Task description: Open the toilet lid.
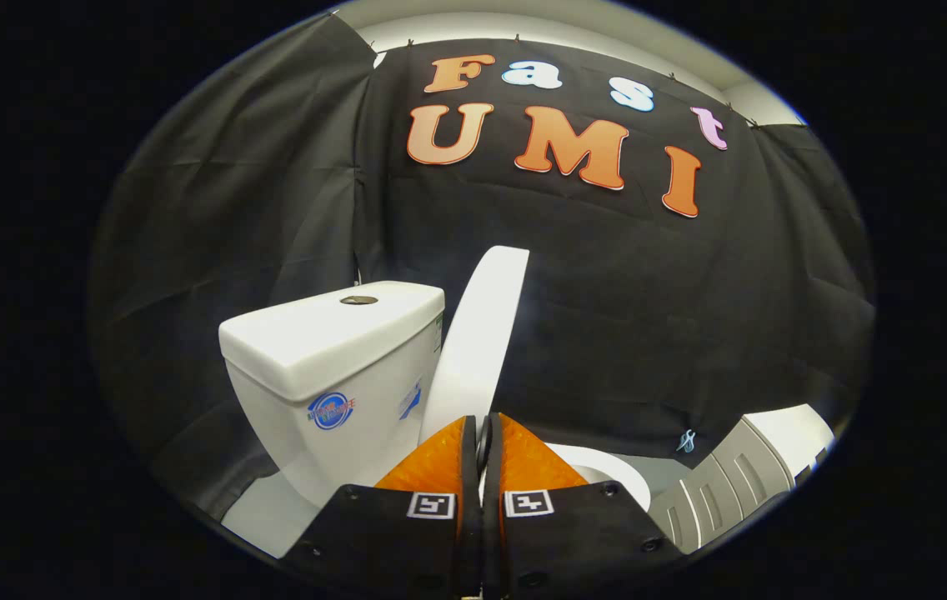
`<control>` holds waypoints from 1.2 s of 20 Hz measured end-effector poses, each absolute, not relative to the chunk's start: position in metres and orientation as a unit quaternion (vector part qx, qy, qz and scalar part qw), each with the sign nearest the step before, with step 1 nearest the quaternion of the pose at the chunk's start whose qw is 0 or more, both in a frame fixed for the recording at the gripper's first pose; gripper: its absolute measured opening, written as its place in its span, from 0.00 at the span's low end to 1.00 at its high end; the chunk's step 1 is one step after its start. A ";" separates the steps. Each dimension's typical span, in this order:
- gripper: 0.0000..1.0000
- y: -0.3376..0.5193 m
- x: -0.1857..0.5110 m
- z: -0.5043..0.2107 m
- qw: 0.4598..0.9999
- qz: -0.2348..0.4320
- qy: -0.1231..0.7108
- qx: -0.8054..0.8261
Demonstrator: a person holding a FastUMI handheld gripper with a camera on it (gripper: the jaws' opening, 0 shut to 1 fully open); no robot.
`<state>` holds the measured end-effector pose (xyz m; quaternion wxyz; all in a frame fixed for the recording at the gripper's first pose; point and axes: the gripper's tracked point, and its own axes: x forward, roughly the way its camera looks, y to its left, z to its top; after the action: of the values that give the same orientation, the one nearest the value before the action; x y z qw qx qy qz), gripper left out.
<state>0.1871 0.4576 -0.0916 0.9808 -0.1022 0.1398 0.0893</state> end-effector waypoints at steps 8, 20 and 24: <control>0.09 0.500 0.187 -0.093 0.978 0.110 0.129 -0.123; 0.08 0.533 0.183 -0.100 0.974 0.112 0.130 -0.148; 0.08 0.534 0.184 -0.100 0.974 0.104 0.129 -0.154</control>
<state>0.1835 0.5339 -0.0997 0.9740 -0.1545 0.1289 0.1039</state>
